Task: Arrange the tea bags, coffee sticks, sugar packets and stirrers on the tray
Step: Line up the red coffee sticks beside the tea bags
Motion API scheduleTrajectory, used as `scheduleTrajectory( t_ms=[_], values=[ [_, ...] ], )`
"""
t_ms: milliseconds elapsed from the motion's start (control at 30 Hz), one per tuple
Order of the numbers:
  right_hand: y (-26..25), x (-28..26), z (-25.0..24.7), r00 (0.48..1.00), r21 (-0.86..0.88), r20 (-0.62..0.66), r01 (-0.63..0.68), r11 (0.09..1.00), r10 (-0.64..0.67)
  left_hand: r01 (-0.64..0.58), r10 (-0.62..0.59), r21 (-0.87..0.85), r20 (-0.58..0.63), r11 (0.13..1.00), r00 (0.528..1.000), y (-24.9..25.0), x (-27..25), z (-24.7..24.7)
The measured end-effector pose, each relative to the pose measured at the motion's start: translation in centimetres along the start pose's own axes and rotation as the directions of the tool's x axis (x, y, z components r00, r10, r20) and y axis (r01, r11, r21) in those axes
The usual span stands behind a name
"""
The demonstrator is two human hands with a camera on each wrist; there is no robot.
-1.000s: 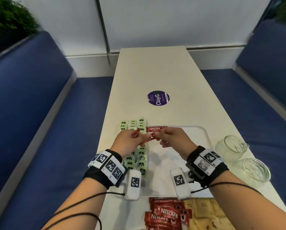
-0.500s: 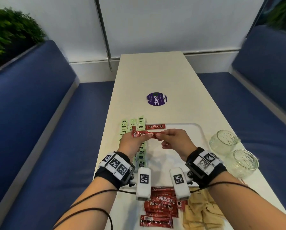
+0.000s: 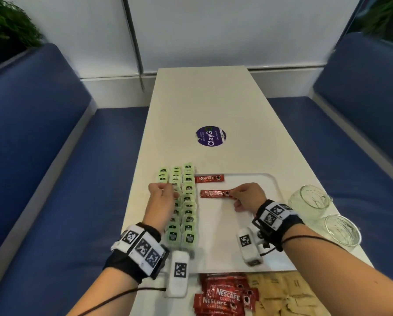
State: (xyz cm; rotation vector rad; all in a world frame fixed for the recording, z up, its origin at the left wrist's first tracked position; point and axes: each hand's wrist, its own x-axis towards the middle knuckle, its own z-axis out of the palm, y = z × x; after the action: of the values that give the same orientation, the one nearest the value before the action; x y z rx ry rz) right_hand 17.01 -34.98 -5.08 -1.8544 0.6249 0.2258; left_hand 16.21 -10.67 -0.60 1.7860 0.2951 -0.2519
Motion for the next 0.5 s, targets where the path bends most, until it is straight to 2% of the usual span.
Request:
scheduleTrajectory(
  t_ms=[200, 367, 500],
  values=[
    [-1.7, 2.0, 2.0, 0.999, -0.006, -0.014, -0.029, 1.0, 0.029, -0.092, 0.097, 0.11, -0.036, 0.99, 0.995, -0.3, 0.5, -0.4],
    [-2.0, 3.3, 2.1, 0.998, -0.013, -0.044, -0.035, 0.999, 0.035, -0.06, 0.06, -0.007, 0.0, 0.998, 0.998, -0.1, 0.9, -0.6],
    [-1.7, 4.1, 2.0, 0.999, -0.001, -0.045, -0.031, 1.0, 0.031, -0.026, 0.026, -0.025, 0.033, 0.999, 0.999, -0.3, 0.9, -0.4]
  ],
)
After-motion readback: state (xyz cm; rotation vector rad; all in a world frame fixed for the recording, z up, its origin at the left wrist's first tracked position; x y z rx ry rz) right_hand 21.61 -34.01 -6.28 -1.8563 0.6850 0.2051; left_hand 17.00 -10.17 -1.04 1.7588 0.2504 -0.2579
